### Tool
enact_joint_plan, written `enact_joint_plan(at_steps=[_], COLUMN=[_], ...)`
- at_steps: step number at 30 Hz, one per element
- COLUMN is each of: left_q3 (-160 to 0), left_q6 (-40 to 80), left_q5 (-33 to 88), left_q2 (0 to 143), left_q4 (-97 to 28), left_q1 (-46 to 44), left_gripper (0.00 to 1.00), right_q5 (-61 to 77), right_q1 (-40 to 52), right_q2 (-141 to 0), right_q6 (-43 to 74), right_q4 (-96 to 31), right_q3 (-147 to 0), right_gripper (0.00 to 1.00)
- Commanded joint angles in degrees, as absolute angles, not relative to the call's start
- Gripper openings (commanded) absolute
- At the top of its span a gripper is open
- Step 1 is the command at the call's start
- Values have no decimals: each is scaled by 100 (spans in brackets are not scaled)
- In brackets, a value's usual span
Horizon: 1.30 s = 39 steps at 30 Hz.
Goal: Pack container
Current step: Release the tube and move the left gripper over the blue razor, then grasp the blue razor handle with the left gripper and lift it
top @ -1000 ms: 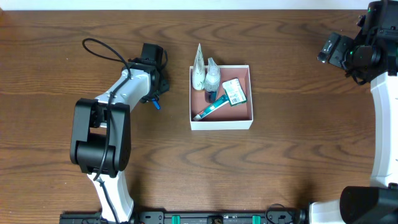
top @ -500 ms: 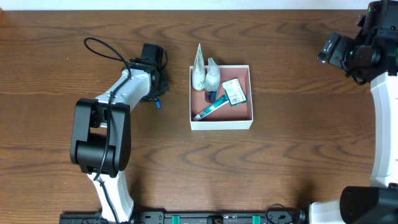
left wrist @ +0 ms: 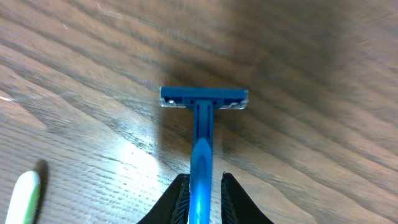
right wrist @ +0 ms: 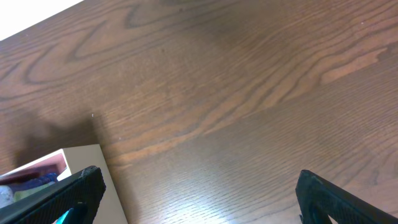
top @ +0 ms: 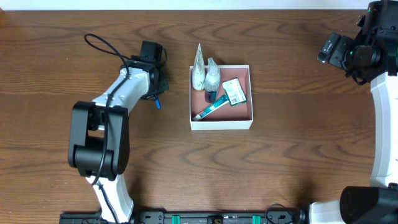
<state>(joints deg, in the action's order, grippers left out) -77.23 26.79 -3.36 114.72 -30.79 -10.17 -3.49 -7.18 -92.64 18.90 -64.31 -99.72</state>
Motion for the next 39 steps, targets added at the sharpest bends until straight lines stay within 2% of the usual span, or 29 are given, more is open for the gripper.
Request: enact_joint_plan(at_steps=[1, 39], left_q3=[-7878, -7703], left_q6=[2414, 2058], left_q5=[-349, -707], left_q2=[11111, 11697], left_q4=[-3079, -2853], left_q1=[-993, -993], left_gripper=[19, 19], right_q5=[-408, -408], right_q1=[-755, -755], right_q2=[-9301, -9301], right_q6=[1968, 1970], right_q4=[-6431, -6431], right_q3=[-10027, -10027], right_gripper=[99, 99])
